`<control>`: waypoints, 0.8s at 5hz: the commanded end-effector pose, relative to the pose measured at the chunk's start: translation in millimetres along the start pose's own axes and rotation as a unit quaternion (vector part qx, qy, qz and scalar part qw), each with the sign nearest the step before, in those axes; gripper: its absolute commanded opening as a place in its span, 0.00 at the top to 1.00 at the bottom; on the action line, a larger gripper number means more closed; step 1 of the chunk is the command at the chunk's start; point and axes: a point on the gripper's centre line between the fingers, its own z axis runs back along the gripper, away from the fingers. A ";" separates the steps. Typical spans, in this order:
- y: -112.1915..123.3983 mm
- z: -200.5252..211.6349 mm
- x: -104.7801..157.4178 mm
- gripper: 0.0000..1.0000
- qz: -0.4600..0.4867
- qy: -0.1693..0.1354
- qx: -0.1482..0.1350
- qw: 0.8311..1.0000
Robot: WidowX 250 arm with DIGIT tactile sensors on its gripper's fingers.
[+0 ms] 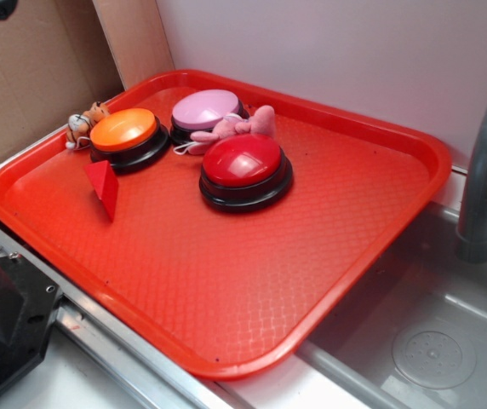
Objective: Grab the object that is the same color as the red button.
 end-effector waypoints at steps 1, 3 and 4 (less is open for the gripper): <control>0.0 0.0 0.0 0.00 0.000 0.000 0.000 1.000; 14.0 -33.5 27.3 0.00 0.166 -0.020 -0.015 0.986; 31.1 -54.3 38.3 0.00 0.270 -0.038 -0.014 0.962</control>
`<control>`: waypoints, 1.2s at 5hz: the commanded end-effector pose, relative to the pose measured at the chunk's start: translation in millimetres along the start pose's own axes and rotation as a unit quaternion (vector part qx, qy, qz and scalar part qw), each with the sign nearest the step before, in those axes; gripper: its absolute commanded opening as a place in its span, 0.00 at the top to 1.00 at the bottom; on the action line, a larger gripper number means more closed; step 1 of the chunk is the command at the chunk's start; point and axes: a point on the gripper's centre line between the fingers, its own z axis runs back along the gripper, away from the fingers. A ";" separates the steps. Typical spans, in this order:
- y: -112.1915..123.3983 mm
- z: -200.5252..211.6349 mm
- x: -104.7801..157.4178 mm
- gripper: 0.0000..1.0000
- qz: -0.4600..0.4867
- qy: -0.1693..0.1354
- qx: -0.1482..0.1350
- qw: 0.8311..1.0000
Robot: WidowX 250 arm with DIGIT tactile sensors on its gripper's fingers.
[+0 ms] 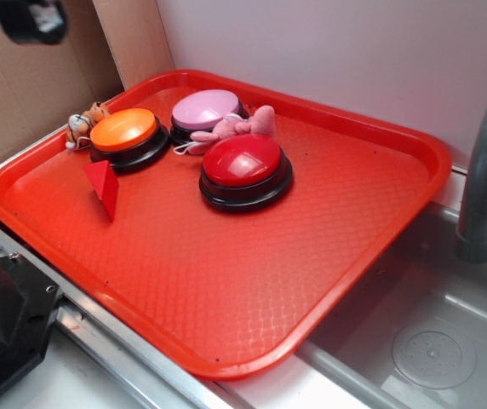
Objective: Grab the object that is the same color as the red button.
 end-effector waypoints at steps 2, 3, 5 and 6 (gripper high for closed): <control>45.3 -84.3 38.8 0.00 0.230 -0.067 0.052 0.969; 50.3 -119.6 45.5 0.00 0.229 -0.077 0.086 0.967; 64.1 -161.1 49.0 0.00 0.250 -0.092 0.092 0.960; 68.6 -171.2 54.8 0.00 0.249 -0.094 0.097 0.959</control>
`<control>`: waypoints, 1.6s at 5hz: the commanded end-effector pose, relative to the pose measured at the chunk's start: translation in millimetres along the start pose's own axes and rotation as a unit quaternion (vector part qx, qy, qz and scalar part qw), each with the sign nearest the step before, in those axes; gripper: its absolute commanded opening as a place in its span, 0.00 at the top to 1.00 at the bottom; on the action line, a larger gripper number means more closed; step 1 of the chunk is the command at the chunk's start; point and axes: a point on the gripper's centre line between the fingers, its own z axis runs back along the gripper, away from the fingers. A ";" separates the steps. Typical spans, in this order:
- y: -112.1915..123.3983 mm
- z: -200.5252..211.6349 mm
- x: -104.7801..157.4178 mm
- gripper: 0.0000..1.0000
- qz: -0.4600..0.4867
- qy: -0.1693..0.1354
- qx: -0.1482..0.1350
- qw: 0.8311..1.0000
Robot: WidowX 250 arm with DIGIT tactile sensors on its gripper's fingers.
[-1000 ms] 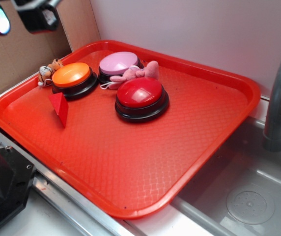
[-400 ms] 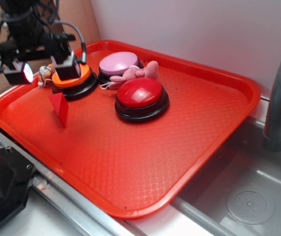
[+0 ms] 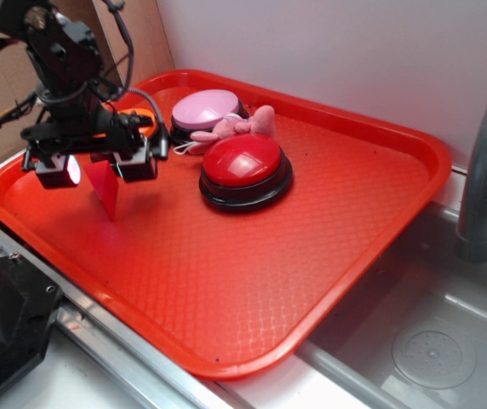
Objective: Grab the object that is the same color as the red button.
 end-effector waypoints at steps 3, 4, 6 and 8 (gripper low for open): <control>9.1 -4.8 17.6 1.00 0.022 -0.020 -0.037 0.999; 9.8 14.7 23.7 1.00 0.005 -0.011 -0.064 0.998; -15.0 94.8 16.0 1.00 -0.149 0.009 -0.079 0.986; -40.8 155.8 -12.2 1.00 -0.272 0.012 -0.081 0.959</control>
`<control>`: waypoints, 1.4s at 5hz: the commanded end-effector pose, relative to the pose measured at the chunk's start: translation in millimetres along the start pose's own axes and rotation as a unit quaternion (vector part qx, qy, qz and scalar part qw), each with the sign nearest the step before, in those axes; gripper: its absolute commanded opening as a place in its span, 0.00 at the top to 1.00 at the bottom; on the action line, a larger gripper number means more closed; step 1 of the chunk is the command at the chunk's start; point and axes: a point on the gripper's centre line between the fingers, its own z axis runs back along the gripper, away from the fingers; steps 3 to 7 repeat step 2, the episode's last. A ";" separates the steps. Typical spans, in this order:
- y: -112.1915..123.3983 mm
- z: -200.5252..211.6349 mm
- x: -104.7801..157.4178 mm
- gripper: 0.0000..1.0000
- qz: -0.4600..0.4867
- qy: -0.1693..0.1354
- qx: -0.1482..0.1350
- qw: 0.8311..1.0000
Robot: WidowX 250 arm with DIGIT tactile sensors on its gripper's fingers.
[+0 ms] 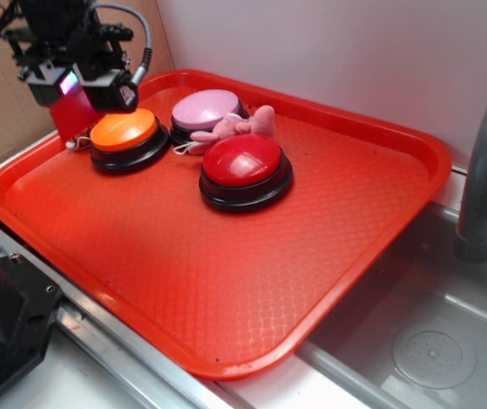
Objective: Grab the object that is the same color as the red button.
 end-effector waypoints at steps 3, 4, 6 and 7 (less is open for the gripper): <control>-19.6 47.9 -9.9 1.00 -0.076 -0.037 -0.027 0.996; -19.6 47.9 -9.9 1.00 -0.076 -0.037 -0.027 0.996; -19.6 47.9 -9.9 1.00 -0.076 -0.037 -0.027 0.996; -19.6 47.9 -9.9 1.00 -0.076 -0.037 -0.027 0.996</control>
